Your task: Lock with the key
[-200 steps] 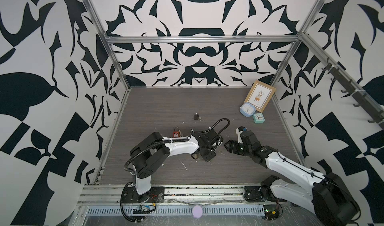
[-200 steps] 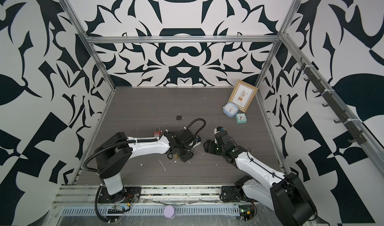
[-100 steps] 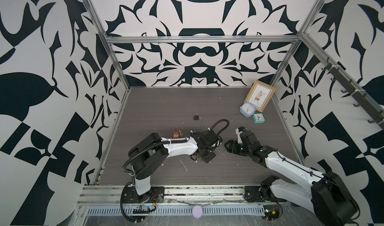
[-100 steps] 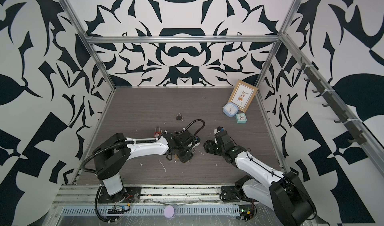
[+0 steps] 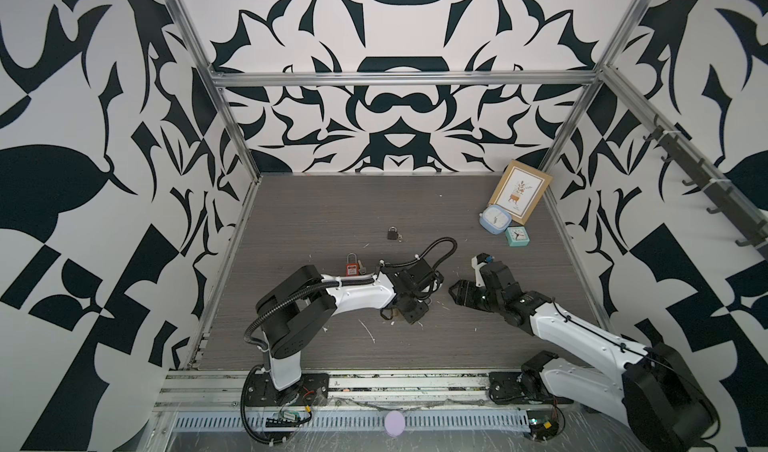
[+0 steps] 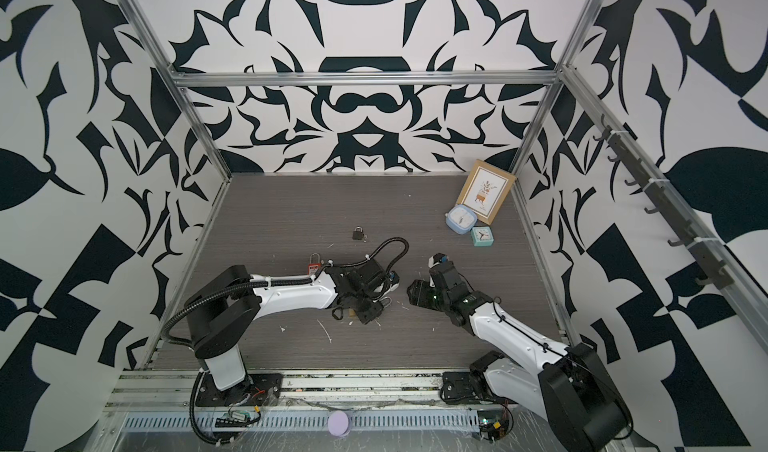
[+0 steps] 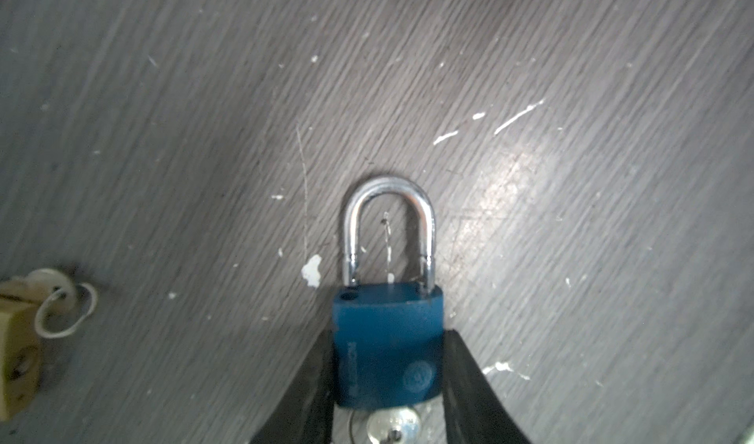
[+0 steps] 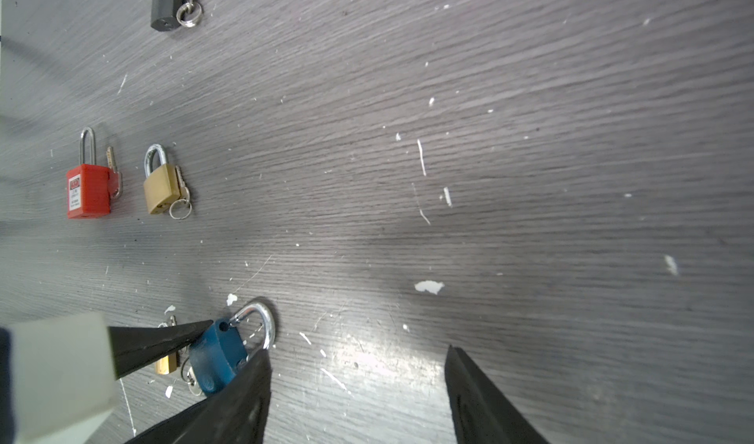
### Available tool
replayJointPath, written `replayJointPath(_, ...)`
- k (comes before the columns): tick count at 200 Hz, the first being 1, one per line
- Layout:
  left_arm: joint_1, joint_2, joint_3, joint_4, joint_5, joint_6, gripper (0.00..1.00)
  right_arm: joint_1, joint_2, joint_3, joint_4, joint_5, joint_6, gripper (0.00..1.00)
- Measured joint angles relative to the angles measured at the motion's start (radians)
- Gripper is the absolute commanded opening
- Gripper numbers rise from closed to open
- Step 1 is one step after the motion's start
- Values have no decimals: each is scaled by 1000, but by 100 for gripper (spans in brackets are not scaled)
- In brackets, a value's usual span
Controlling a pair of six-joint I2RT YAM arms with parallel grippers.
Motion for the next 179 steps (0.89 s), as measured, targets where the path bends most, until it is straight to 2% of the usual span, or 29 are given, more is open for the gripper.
replayJointPath(28, 0, -13, -19, 23, -2, 25, 4, -4, -11, 0, -2, -6, 6, 70)
replayJointPath(66, 0, -103, -126, 102, -8, 123, 0, -53, -57, 10, -20, -65, 21, 70)
replayJointPath(118, 0, -257, -220, 298, 69, 375, 0, -171, -113, 50, -27, -298, 42, 70)
replayJointPath(179, 14, -306, -225, 348, 161, 570, 0, -190, -178, 79, -61, -517, 76, 65)
